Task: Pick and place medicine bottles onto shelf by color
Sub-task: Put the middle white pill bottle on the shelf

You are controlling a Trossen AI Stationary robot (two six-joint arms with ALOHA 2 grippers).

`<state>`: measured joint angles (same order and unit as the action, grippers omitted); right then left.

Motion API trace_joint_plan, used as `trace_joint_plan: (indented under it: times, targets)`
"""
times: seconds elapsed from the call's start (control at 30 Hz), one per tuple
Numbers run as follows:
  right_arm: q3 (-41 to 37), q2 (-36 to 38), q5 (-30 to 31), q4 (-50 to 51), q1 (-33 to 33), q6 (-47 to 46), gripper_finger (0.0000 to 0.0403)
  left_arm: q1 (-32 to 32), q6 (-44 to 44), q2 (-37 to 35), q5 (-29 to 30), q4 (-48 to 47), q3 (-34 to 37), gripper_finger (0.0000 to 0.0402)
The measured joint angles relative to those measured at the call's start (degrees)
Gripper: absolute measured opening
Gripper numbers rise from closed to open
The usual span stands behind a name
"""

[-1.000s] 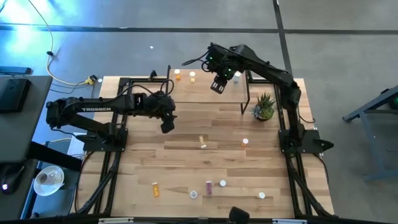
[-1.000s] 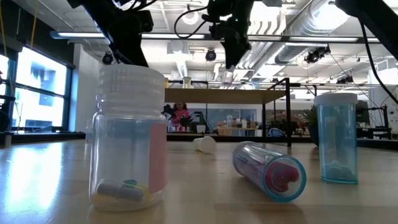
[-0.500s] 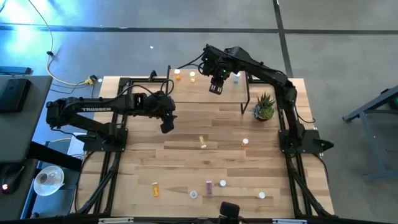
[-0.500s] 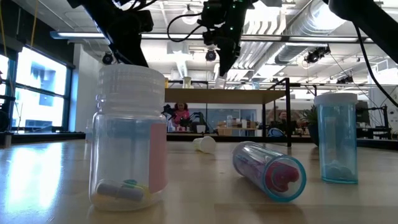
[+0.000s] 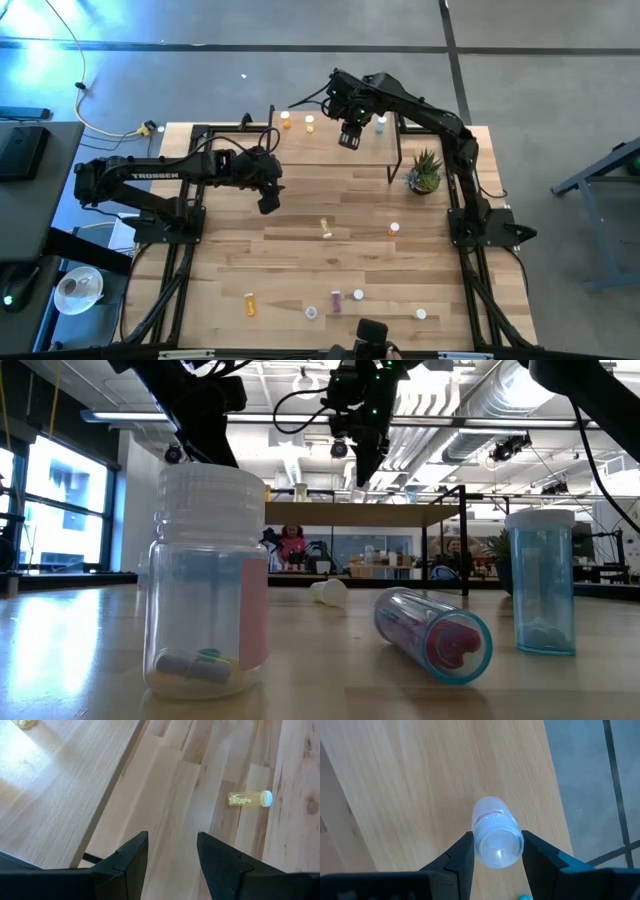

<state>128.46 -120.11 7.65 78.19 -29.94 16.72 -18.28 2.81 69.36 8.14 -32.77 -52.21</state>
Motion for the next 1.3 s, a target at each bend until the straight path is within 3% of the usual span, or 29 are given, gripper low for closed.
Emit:
trace_joint_plan:
  times: [0.4, 1.0, 1.3]
  targets:
    - [0.0, 0.0, 0.0, -0.2, 0.0, -0.4, 0.0165, 0.0, 0.0, 0.0, 0.0, 0.0, 0.0, 0.0161]
    - [0.0, 0.0, 2.9, -2.6, -0.1, -1.1, 0.0167, 0.0, 0.0, 0.0, -0.1, 0.0, 0.0, 0.0161]
    - [5.3, 0.2, 3.0, 4.7, 0.6, -3.4, 0.0167, 0.0, 0.0, 0.0, -0.1, -0.1, 0.0, 0.0161]
